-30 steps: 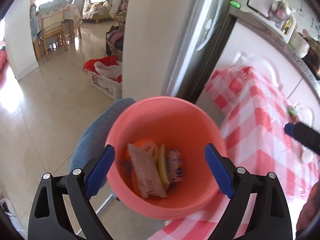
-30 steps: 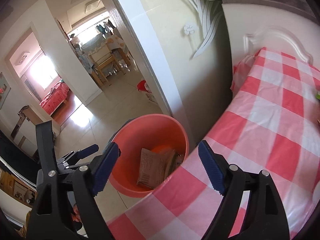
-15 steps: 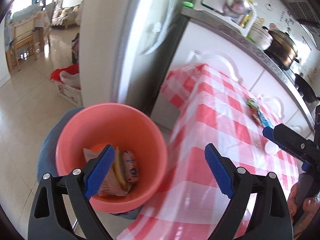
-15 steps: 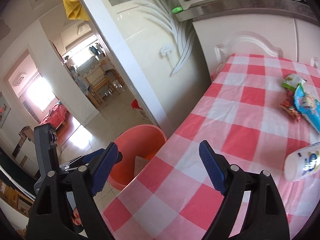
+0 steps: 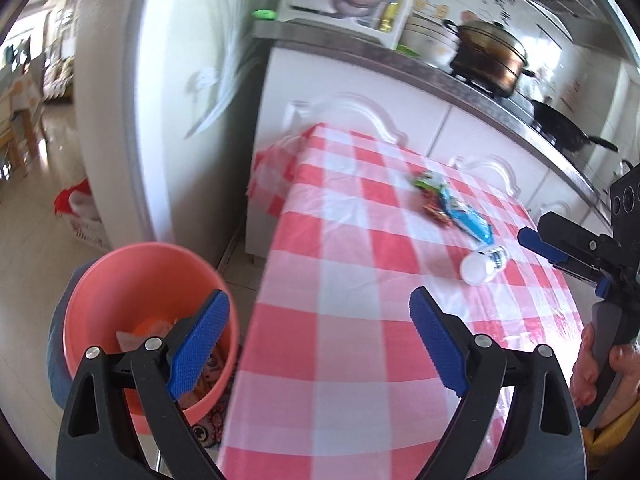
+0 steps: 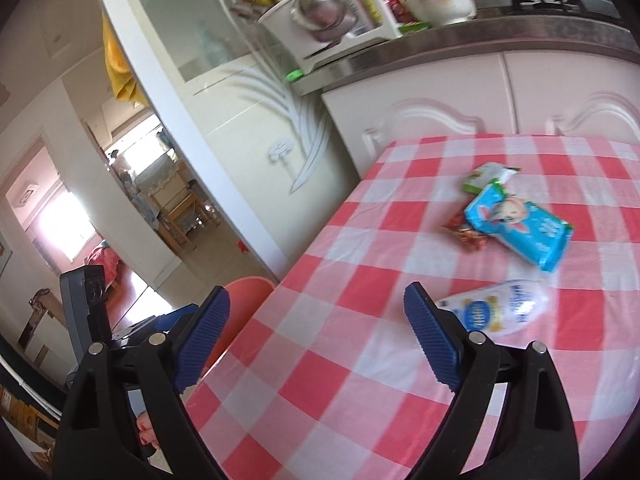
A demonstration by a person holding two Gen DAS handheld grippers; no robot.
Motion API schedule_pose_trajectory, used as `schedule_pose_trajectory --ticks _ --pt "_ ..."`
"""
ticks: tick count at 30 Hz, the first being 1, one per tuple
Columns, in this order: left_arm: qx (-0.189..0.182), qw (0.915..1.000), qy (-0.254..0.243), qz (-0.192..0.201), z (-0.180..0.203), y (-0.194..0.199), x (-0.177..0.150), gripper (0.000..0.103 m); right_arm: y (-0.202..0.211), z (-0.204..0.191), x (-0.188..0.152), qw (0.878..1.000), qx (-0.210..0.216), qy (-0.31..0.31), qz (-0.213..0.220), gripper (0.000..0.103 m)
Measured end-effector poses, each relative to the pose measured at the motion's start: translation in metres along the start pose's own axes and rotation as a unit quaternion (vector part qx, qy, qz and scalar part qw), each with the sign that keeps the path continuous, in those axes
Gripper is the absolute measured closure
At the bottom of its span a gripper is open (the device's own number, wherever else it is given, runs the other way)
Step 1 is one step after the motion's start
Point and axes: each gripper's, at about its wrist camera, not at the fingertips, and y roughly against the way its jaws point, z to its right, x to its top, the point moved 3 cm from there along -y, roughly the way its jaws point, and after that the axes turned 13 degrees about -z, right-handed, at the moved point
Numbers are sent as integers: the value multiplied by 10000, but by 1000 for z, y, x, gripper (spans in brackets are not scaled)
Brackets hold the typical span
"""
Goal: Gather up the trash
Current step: 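Move both open grippers back over the table toward the remaining bottle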
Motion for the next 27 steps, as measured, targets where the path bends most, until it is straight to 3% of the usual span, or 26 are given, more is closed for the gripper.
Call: schedule_pose_trajectory --ticks 11,19,27 --pt "-432 9947 -865 -349 76 -16 1 10 50 59 -22 9987 -283 -368 230 9" --pt "-676 9818 -1656 -638 132 -36 -1 10 80 93 -34 9979 -268 -526 247 9" --pt "-615 9694 -2198 -901 171 -62 2 10 95 122 -46 9969 -394 -653 214 9"
